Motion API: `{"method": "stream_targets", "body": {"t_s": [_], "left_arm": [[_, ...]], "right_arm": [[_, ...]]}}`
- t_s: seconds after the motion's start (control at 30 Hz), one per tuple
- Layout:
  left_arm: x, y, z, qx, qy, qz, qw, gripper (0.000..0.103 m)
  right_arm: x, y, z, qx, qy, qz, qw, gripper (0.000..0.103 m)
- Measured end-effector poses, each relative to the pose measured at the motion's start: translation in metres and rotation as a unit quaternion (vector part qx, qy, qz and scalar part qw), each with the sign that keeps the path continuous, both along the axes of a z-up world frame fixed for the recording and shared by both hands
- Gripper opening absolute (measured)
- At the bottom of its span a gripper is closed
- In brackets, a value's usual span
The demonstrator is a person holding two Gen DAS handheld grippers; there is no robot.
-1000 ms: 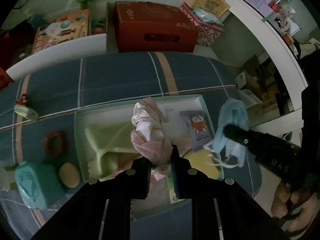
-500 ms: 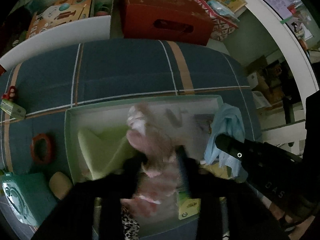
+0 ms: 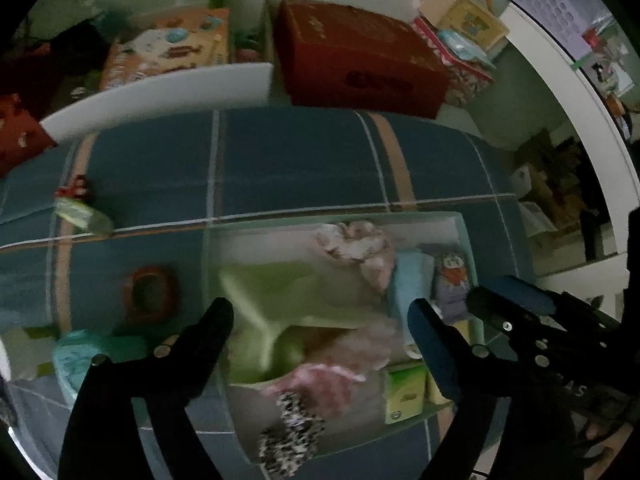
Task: Organize soft objects
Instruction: 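Withdraw both open tools from the tray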
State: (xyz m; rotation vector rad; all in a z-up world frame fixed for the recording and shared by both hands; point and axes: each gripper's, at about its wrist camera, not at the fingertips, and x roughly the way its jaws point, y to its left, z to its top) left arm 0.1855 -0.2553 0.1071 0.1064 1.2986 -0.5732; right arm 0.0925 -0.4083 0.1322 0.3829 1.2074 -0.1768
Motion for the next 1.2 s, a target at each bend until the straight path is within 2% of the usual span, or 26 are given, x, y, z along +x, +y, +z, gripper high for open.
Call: {"method": "stream_targets", "body": {"t_s": [0.07, 0.17, 0.23, 0.3, 0.33, 0.37, 0.8, 1.2], "left_arm": [[-0.002, 0.01, 0.005, 0.008, -0.005, 0.01, 0.9999, 0.09], [-0.005, 0.024, 0.011, 0.02, -0.01, 0.021, 0.9995, 0.09], [-0.007, 0.033, 0.015, 0.024, -0.012, 0.026, 0.9993, 0.091], [-0.01, 0.044, 0.02, 0.033, -0.019, 0.035, 0.9986, 0.097], [-0.011, 0.048, 0.022, 0.035, -0.02, 0.039, 0.9984, 0.101], [-0.012, 0.054, 0.024, 0.035, -0.021, 0.044, 0.9982, 0.102], [-0.032, 0.123, 0.058, 0.028, -0.043, 0.075, 0.9959, 0.102], [-0.043, 0.18, 0.079, 0.018, -0.066, 0.105, 0.9921, 0.102]], "right_arm": [[-0.003, 0.004, 0.004, -0.008, 0.002, 0.002, 1.0, 0.075], [-0.008, 0.011, 0.013, -0.014, 0.003, 0.006, 1.0, 0.078], [-0.013, 0.015, 0.02, -0.024, 0.002, 0.008, 1.0, 0.087], [-0.018, 0.021, 0.027, -0.034, 0.0, 0.011, 0.999, 0.091], [-0.019, 0.023, 0.03, -0.037, -0.001, 0.012, 0.999, 0.092], [-0.022, 0.026, 0.034, -0.04, -0.002, 0.013, 0.999, 0.092], [-0.048, 0.073, 0.079, -0.077, -0.023, 0.045, 0.996, 0.094], [-0.056, 0.125, 0.102, -0.099, -0.038, 0.082, 0.991, 0.094]]}}
